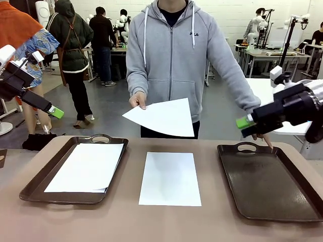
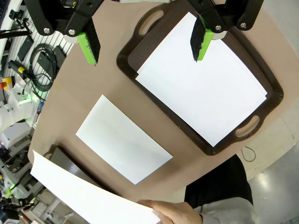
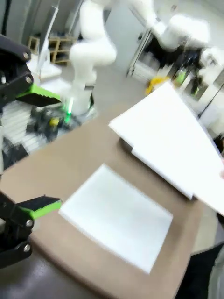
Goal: Sort the A4 documents.
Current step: Receive the A4 Paper.
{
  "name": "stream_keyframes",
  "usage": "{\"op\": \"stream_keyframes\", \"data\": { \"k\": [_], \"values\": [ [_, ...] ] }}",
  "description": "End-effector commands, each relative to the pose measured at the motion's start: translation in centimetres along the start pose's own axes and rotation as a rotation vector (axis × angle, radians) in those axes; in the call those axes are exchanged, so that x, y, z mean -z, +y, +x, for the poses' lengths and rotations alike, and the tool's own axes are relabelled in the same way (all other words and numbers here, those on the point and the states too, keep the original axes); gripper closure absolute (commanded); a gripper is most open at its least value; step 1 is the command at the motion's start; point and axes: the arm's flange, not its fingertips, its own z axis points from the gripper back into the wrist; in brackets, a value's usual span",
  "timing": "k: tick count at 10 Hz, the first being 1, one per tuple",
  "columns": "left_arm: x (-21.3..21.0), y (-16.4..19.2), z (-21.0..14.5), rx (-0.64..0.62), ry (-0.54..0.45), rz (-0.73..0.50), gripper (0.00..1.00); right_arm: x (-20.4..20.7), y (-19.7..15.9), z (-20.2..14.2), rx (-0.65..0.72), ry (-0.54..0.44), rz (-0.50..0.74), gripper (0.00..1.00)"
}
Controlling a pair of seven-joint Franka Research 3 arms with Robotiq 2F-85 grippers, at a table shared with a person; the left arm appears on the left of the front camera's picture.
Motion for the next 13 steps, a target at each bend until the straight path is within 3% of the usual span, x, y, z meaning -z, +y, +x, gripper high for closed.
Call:
{"op": "stream_keyframes", "data": {
  "k": [1,6,9,13],
  "values": [
    [-0.1,0.1,-0.1,0.006,-0.012,-0.012,0.00,2.2,-2.2,2.4,0.173,-0.010,0.126,0.00],
    [-0.1,0.1,-0.1,0.006,-0.012,-0.012,0.00,9.9,-6.1,6.5,0.344,-0.019,0.173,0.00],
    [-0.1,0.1,-0.1,0.006,-0.012,-0.012,0.00,12.2,-8.2,9.0,0.448,-0.036,0.199,0.00],
    [-0.1,0.1,-0.1,0.006,-0.012,-0.012,0.00,15.3,-8.7,10.5,0.489,-0.033,0.228,0.00]
  ]
}}
